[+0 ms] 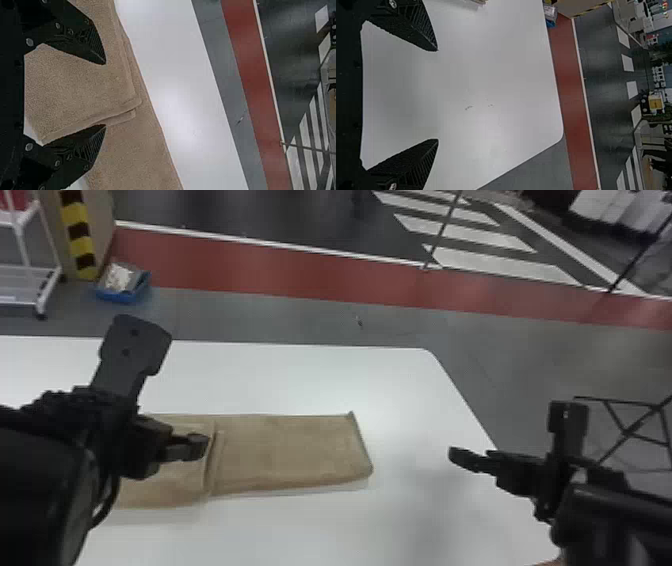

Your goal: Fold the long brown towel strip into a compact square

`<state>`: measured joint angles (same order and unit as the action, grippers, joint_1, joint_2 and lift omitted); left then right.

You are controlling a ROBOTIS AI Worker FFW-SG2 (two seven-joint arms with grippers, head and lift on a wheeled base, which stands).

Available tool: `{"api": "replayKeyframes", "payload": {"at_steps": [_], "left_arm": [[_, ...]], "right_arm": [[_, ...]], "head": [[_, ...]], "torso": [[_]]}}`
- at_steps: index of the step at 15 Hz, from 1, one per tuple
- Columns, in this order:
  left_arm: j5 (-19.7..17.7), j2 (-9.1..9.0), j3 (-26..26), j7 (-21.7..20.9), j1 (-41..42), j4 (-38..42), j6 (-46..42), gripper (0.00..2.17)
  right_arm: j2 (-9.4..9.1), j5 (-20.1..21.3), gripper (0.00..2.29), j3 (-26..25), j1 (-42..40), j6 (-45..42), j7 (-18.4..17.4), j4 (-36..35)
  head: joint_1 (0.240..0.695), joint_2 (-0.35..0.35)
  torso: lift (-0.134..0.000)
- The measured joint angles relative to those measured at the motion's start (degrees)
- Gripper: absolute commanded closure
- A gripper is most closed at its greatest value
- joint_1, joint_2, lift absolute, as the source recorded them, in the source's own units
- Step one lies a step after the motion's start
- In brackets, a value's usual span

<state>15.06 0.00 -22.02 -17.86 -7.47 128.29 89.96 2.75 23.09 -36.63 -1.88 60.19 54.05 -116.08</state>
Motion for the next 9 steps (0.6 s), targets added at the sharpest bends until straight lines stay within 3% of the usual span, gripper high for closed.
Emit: {"api": "replayKeyframes", "payload": {"at_steps": [4, 8, 9], "left_arm": [[-0.2, 0.0, 9.1, -6.4, 5.2, 3.7, -1.7, 0.04], [-7.3, 0.63, 24.2, -10.7, 10.5, 4.8, -9.5, 0.04], [-8.5, 0.93, 27.4, -12.1, 12.0, 4.8, -11.6, 0.04]], "right_arm": [[-2.32, -0.3, 0.07, 7.0, 0.2, 5.8, -0.1, -6.3], [-2.65, -1.5, 0.06, 17.0, 0.9, 12.9, -2.6, -10.2], [-2.66, -1.7, 0.06, 19.4, 0.9, 13.5, -4.2, -10.4]], "head": [[0.695, -0.349], [0.695, -0.194], [0.695, -0.115]], "torso": [[-0.125], [-0.125], [-0.125]]}}
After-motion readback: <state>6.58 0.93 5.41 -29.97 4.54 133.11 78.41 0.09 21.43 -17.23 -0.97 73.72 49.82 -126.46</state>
